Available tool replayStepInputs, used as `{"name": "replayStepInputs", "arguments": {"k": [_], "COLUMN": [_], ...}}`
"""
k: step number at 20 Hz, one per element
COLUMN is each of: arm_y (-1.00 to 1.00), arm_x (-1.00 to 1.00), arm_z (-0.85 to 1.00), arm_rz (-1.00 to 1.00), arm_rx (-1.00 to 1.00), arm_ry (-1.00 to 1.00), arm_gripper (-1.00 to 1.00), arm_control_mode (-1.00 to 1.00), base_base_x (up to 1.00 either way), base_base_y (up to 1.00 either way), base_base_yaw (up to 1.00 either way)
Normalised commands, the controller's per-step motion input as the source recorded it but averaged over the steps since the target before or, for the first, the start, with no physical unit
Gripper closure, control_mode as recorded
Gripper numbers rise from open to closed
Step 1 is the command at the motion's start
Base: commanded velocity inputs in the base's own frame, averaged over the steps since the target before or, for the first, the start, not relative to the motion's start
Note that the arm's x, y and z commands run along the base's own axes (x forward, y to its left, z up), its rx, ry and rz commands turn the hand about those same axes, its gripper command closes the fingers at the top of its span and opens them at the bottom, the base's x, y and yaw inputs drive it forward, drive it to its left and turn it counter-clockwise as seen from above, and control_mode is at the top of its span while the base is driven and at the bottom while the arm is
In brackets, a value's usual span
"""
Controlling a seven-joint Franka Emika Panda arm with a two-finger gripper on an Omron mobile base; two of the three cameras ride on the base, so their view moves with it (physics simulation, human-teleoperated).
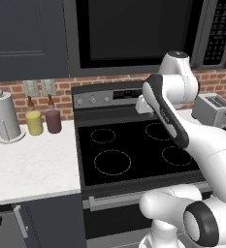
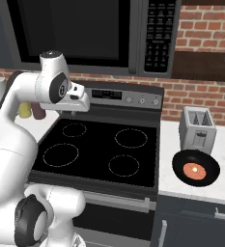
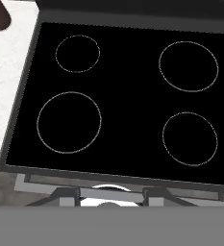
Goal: Open the microwave, place the bowl with waffle inside the microwave, then close the microwave door and turn it on.
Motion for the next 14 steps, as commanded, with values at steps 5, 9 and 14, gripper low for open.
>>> {"name": "replayStepInputs", "arguments": {"k": [5, 9, 14], "arm_y": [0.0, -0.01, -0.69], "arm_x": [-0.01, 0.01, -0.34], "arm_z": [-0.1, -0.01, 0.44], "arm_rz": [0.0, -0.01, -0.11], "arm_rx": [0.01, -0.02, 0.31], "arm_ry": [0.04, 0.03, -0.01], "arm_gripper": [-1.0, -1.0, -1.0], "arm_control_mode": [-1.0, -1.0, -1.0], "base_base_x": [0.0, 0.0, 0.0], "base_base_y": [0.0, 0.0, 0.0], "base_base_yaw": [0.0, 0.0, 0.0]}}
